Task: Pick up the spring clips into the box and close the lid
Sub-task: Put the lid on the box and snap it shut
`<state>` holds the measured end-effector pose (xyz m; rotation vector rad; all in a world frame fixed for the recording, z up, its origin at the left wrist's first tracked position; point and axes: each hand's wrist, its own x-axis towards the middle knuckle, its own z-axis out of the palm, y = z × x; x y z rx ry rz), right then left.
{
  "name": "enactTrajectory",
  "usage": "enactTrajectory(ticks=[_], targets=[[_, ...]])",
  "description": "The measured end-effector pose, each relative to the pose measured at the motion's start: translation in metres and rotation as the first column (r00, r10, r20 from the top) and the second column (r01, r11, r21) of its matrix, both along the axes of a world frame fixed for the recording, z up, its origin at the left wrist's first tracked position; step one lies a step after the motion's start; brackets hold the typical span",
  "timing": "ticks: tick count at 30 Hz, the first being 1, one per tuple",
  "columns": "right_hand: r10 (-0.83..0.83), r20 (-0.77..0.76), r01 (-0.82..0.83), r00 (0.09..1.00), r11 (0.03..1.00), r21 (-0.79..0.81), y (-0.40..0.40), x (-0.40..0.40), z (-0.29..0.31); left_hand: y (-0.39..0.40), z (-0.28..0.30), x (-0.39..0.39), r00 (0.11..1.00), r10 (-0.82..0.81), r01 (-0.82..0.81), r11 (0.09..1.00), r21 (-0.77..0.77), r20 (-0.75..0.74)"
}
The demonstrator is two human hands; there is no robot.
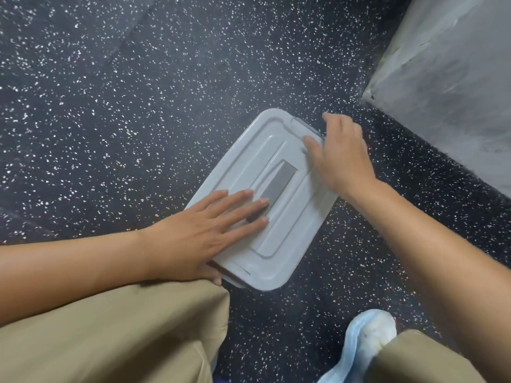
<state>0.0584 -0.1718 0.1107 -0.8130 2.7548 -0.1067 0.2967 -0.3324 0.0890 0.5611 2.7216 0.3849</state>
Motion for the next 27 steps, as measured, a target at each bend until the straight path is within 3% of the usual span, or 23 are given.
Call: enactTrajectory(ticks=[6, 11, 16, 27], targets=[[0.149, 0.136, -0.153, 0.980, 0.988, 0.024, 0.003, -0.021, -0.020, 0.013, -0.002, 0.005, 0.999, 0.016, -0.019, 0.996, -0.088, -0.033], [0.109, 0.157, -0.104, 0.982, 0.994, -0.040, 0.006, -0.023, -0.026, 0.027, -0.006, 0.005, 0.989, 0.015, -0.039, 0.986, -0.163, -0.148], [0.095, 0.194, -0.056, 0.976, 0.979, -0.197, 0.018, -0.020, -0.033, 0.025, 0.001, -0.002, 0.990, -0.082, 0.060, 0.983, -0.176, -0.118], [0.066, 0.113, -0.021, 0.991, 0.931, -0.363, 0.026, -0.018, -0.046, 0.011, 0.019, -0.023, 0.983, -0.158, 0.142, 0.978, -0.153, -0.097]])
